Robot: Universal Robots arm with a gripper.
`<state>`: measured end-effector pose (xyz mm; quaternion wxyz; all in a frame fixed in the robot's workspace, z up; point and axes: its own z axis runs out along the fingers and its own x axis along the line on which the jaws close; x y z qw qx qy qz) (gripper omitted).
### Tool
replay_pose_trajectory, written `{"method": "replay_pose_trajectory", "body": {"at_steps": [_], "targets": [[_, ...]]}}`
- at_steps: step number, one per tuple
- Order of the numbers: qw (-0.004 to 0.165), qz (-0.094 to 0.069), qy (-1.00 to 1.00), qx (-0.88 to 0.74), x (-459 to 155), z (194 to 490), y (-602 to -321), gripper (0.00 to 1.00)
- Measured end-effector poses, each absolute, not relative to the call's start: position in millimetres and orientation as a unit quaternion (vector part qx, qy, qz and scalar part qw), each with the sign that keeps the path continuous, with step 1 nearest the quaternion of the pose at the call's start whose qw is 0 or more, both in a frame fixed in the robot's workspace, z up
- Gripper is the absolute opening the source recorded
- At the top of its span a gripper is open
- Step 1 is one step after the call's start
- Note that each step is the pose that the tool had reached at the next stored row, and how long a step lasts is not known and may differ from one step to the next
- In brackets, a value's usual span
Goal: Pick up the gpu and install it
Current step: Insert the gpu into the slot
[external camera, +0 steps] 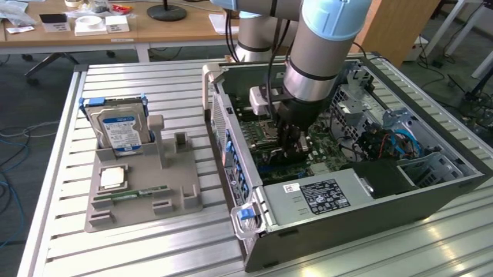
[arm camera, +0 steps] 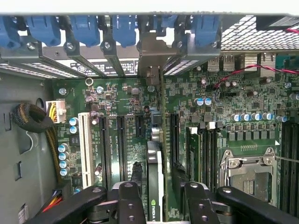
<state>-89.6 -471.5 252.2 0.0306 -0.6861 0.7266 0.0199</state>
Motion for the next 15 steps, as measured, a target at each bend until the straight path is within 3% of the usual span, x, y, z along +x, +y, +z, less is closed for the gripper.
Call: {"method": "replay_pose_trajectory", "body": {"at_steps": [15], "targets": [[0.031,0.02,0.727,-0.686,-89.6,256.0,-470.4,0.4]]}}
